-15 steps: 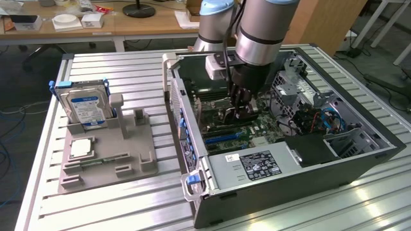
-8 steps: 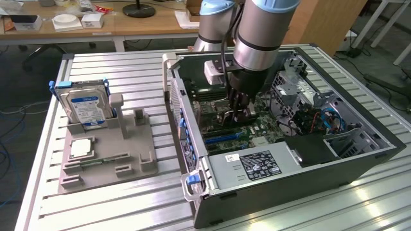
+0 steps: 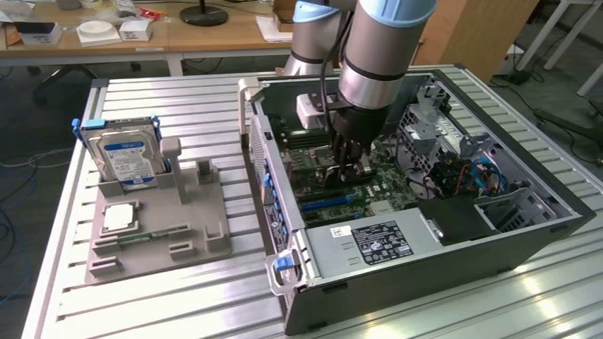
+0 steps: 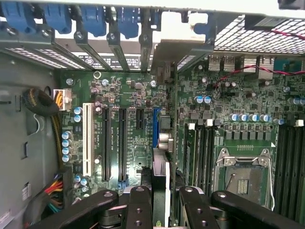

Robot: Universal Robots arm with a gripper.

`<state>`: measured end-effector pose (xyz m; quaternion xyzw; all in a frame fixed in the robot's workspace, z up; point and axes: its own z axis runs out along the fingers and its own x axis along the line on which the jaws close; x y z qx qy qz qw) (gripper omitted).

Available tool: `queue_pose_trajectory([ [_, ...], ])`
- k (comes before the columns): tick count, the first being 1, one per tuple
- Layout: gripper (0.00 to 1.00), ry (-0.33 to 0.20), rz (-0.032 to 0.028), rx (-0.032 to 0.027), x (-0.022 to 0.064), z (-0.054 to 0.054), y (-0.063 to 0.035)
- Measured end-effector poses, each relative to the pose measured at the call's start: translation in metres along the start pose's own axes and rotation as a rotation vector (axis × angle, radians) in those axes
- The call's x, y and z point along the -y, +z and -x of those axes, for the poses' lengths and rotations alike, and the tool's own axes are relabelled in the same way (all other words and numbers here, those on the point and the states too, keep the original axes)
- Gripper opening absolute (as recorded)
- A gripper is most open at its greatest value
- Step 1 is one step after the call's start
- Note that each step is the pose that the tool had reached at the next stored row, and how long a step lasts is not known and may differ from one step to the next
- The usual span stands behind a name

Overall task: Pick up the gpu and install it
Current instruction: 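Insert the gpu into the slot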

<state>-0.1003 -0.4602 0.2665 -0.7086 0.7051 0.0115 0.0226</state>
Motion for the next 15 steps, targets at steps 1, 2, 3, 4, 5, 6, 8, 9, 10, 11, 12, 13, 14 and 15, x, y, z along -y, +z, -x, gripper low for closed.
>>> queue_pose_trajectory([
  [1, 0.27, 0.0, 0.0, 0.0, -0.0001, 0.0, 0.001],
  [2, 0.27, 0.0, 0.0, 0.0001, -0.0001, 0.0, 0.0019],
  [3, 0.27, 0.0, -0.0001, 0.0, -0.0001, 0.0, 0.0027],
  [4, 0.27, 0.0, 0.0, -0.0001, -0.0001, 0.0, 0.0036],
  [5, 0.27, 0.0, 0.0, 0.0, -0.0001, 0.0, 0.0046],
  [6, 0.27, 0.0, -0.0001, 0.0, -0.0001, 0.0, 0.0057],
  [8, 0.27, 0.0, 0.0, -0.0001, -0.0001, 0.0, 0.0076],
  [9, 0.27, 0.0, 0.0, 0.0, -0.0001, 0.0, 0.0086],
  [10, 0.27, 0.0, 0.0, 0.0001, -0.0001, 0.0, 0.0094],
  [11, 0.27, 0.0, 0.0, 0.0001, -0.0001, 0.0, 0.0101],
  [12, 0.27, 0.0, -0.0001, 0.0001, -0.0002, 0.0, 0.0108],
  [13, 0.27, 0.0, 0.0, 0.0, -0.0002, -0.001, 0.0116],
  [14, 0.27, 0.0, 0.0, 0.0001, -0.0002, -0.001, 0.0124],
  [15, 0.27, 0.0, 0.0, 0.0, -0.0002, -0.001, 0.0131],
])
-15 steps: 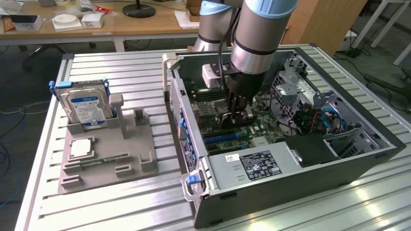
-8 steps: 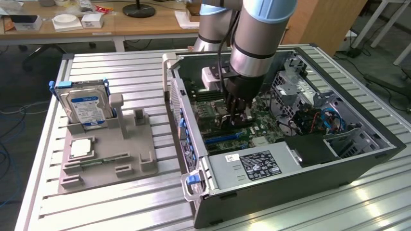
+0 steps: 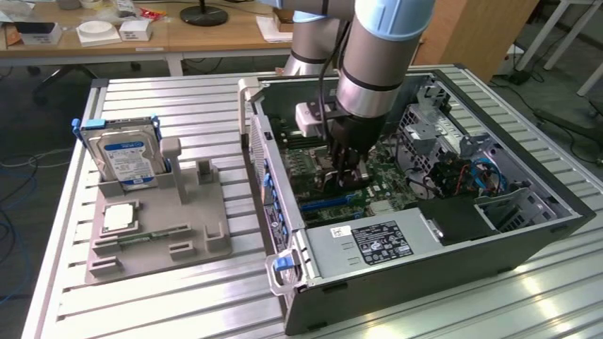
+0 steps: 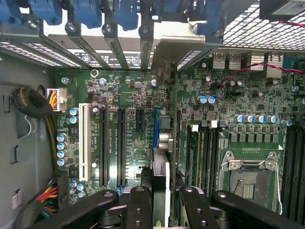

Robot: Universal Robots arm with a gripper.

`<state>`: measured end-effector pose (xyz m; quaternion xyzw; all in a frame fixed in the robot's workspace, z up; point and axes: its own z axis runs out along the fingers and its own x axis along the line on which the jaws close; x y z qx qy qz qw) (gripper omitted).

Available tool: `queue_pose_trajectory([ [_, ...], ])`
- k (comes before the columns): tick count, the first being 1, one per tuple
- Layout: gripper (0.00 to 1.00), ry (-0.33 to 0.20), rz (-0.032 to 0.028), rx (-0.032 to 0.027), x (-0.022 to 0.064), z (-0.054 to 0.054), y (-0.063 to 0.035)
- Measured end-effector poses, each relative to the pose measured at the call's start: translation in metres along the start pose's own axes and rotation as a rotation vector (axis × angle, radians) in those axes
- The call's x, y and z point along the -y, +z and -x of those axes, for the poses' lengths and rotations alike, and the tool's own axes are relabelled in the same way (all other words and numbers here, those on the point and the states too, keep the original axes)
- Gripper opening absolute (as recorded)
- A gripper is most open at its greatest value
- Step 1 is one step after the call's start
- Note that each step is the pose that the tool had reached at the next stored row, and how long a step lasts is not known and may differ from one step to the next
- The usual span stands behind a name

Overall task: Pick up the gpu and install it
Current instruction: 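Insert the gpu into the slot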

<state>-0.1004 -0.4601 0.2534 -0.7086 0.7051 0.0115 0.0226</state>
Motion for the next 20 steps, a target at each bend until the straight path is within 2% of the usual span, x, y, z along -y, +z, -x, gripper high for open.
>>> queue_pose_trajectory([
  [14, 0.27, 0.0, -0.0001, 0.0, -0.0018, -0.0002, 0.0051],
  [20, 0.27, 0.0, -0.0001, 0.0, -0.0059, -0.0003, 0.0075],
])
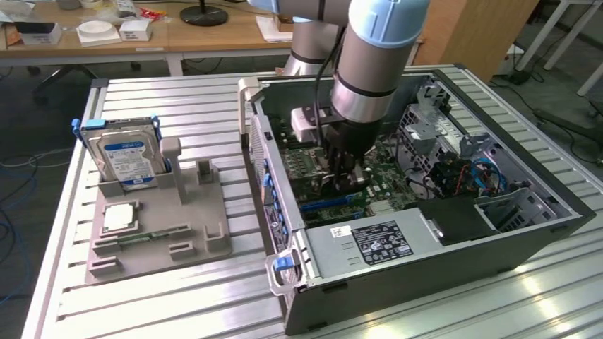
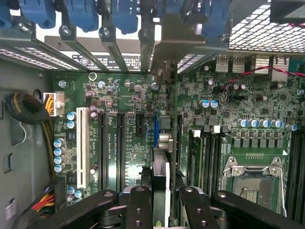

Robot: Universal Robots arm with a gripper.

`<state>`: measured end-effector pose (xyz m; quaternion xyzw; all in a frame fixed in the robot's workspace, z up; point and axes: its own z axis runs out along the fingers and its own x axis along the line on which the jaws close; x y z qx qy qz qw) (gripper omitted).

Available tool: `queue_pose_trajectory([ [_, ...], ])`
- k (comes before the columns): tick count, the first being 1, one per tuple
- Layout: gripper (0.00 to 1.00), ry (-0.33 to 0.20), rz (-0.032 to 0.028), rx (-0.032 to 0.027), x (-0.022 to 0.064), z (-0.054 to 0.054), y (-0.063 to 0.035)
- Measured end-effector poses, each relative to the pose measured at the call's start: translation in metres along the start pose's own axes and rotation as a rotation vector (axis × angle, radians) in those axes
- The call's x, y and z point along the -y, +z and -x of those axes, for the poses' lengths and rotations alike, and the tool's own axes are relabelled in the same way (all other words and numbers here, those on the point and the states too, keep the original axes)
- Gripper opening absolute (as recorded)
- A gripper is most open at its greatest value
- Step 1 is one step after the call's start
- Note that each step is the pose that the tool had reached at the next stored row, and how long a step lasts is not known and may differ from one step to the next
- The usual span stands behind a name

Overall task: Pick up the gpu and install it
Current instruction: 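Insert the gpu into the slot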

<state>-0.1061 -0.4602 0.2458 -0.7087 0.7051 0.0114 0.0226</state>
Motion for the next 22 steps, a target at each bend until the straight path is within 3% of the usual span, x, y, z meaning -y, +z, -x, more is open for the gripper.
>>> queue_pose_trajectory([
  [5, 0.27, 0.0, 0.0001, -0.0001, -0.0002, -0.0002, 0.0042],
  [22, 0.27, 0.0, 0.0001, -0.0001, 0.0052, -0.0001, 0.0046],
])
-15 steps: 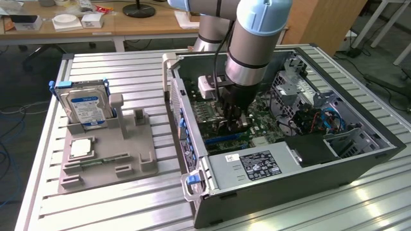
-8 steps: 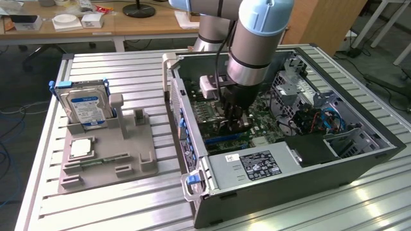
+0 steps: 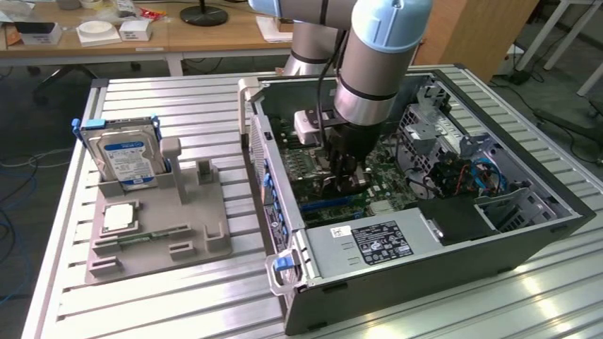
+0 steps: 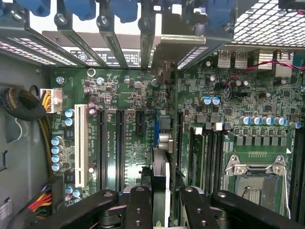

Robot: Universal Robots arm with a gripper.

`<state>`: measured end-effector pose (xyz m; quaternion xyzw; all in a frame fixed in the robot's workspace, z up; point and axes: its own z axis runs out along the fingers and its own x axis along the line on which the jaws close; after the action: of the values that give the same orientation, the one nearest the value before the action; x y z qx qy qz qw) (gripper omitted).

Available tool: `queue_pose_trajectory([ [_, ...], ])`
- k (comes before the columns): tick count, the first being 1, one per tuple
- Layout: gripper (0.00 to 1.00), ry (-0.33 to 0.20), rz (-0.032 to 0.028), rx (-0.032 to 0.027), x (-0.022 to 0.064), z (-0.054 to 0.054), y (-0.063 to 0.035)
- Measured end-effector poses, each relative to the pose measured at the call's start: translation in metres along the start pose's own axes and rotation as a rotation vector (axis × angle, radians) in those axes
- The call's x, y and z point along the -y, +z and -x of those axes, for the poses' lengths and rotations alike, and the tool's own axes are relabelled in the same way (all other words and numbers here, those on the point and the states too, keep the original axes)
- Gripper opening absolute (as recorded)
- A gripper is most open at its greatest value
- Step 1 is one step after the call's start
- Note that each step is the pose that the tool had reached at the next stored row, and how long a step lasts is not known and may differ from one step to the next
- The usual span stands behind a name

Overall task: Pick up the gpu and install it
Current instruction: 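Insert the gpu into the slot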

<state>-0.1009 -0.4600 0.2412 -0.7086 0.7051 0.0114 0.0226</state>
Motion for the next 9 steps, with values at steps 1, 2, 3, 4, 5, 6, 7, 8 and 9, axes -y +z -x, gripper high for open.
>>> queue_pose_trajectory([
  [1, 0.27, 0.0, 0.0, 0.0, 0.0, 0.0, 0.0],
  [2, 0.27, 0.0, 0.0, 0.0, 0.0, 0.0, 0.0],
  [3, 0.27, 0.0, 0.0, 0.0, 0.0, 0.0, 0.0],
  [4, 0.27, 0.0, -0.0001, 0.0, 0.0, 0.0, 0.0],
  [5, 0.27, 0.0, 0.0, 0.0001, 0.0001, -0.0002, 0.0001],
  [6, 0.27, 0.0, 0.0, 0.0001, 0.0001, -0.0007, 0.0],
  [7, 0.27, 0.0, 0.0, 0.0, 0.0001, -0.0015, 0.0],
  [8, 0.27, 0.0, 0.0, 0.0, 0.0001, -0.0024, -0.0001],
  [9, 0.27, 0.0, 0.0, 0.0, 0.0, -0.0034, -0.0002],
])
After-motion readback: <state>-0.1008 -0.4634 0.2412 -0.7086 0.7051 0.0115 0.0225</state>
